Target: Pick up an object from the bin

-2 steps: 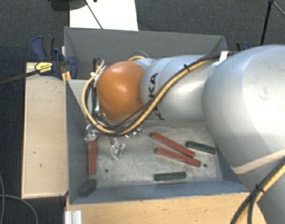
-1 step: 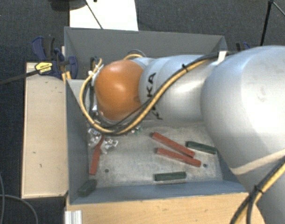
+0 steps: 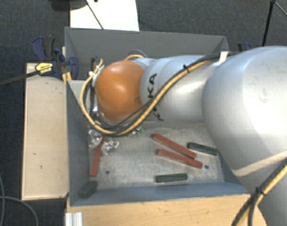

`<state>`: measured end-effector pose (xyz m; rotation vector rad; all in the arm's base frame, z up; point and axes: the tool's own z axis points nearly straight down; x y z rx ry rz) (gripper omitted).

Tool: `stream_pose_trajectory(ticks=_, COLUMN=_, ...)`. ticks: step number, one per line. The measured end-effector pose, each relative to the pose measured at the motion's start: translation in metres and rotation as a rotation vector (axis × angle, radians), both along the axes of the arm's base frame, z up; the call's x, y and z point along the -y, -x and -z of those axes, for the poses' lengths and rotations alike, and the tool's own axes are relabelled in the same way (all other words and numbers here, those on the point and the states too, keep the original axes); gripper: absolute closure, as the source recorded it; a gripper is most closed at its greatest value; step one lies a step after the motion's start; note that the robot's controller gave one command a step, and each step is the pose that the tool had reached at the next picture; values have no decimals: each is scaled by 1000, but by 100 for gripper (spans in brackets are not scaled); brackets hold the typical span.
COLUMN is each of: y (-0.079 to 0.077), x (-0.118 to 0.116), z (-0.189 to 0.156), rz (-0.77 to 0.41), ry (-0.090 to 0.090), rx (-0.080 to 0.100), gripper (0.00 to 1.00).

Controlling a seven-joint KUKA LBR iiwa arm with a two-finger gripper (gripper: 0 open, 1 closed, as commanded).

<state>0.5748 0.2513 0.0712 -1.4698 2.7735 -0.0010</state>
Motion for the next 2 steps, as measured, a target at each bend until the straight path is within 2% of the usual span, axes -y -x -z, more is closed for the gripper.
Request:
stream_pose_trajectory(ticks=1, y=1, x=0, z=-4, rz=1, ry=1, rx=-3, gripper=100)
stream_pose_trajectory(ticks=2, y=2, x=1, z=-23, rz=4, ry=2, rx=-8, gripper=100)
